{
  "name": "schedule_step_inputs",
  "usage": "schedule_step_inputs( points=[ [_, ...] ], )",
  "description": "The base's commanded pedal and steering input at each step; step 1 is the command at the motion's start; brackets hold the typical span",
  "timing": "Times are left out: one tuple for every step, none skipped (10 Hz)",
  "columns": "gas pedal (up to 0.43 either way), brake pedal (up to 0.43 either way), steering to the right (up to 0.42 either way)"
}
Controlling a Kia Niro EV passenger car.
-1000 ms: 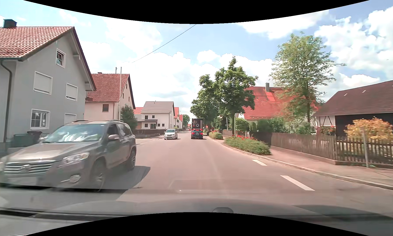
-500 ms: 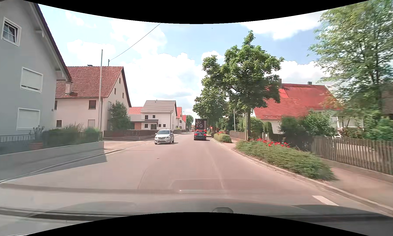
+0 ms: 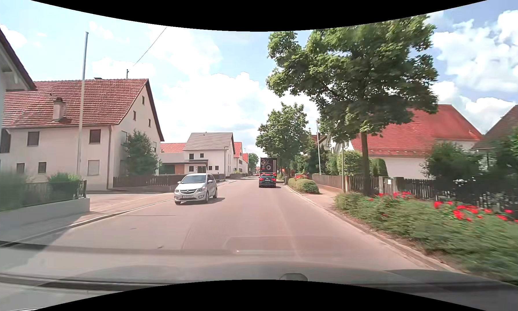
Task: Follow the waypoints while adhering to traffic rules and regulations
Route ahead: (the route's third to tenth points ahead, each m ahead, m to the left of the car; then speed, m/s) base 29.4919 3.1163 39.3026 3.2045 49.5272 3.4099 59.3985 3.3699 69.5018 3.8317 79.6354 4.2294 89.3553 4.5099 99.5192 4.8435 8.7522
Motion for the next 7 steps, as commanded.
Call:
schedule_step_inputs(
  points=[
    [0.000,0.000,-0.006],
    [0.000,0.000,-0.006],
    [0.000,0.000,-0.006],
    [0.000,0.000,-0.006],
    [0.000,0.000,-0.006],
    [0.000,0.085,-0.006],
    [0.000,0.134,-0.006]
  ],
)
